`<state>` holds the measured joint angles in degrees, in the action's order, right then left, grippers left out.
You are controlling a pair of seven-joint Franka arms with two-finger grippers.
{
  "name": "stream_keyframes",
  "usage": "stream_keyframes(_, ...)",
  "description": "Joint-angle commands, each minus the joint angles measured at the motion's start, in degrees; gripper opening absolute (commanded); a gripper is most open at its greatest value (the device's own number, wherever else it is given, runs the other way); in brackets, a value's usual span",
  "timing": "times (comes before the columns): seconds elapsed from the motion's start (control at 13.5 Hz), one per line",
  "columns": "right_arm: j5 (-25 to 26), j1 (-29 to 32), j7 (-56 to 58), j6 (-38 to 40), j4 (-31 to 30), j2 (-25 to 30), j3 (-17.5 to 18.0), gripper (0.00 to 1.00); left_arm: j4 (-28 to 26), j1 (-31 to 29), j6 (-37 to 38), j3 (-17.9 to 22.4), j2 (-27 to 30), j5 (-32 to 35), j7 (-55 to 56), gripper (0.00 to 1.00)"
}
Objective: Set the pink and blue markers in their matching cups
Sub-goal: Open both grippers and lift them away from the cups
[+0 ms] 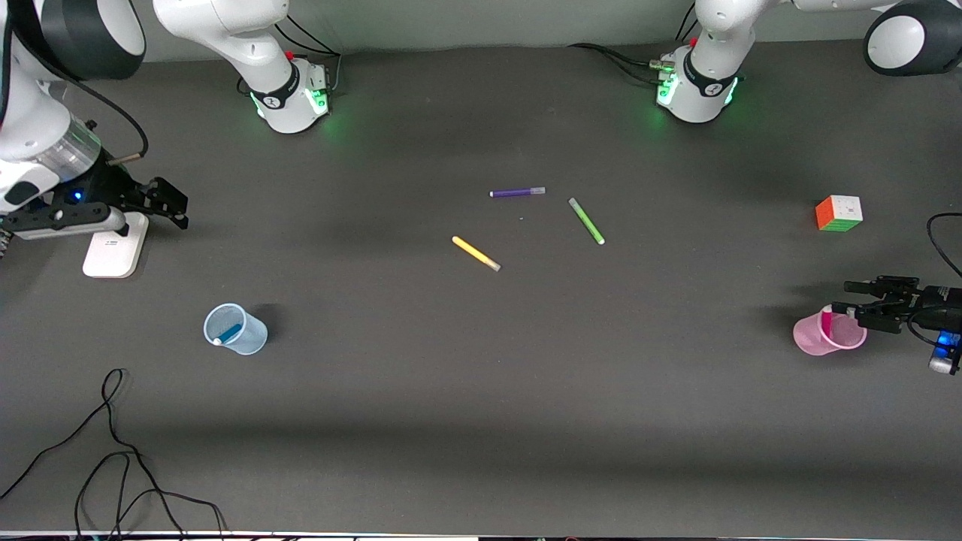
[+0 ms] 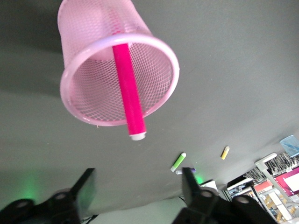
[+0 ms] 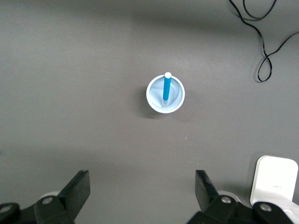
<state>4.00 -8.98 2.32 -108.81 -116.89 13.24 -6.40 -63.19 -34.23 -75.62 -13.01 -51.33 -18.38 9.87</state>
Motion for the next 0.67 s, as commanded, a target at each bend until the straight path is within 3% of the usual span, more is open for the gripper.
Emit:
stream_keyframes(0.0, -1.0, 0.0, -1.2, 2.2, -0.5, 2.2, 0.2, 1.0, 2.8, 3.6, -1.1, -0.2, 2.7, 7.2, -2.6, 1.0)
stream_keyframes(0.3, -1.1, -0.1, -1.3, 1.8, -0.8, 2.0, 0.8, 1.0, 0.7, 10.5, -4.6, -0.2, 14.4, 17.7, -5.2, 1.0)
stream_keyframes(0.44, -1.0, -0.1, -2.3, 2.2, -0.3, 2.0, 1.2, 1.0, -6.0, 12.0, -7.5, -0.2, 22.7, 19.1, -6.7, 1.0)
stream_keyframes(0.59, -1.1, 0.1, -6.1, 4.4, 2.0, 1.9, 4.2, 1.0, -16.9, 13.2, -11.6, -0.3, 33.3, 19.0, -6.7, 1.0)
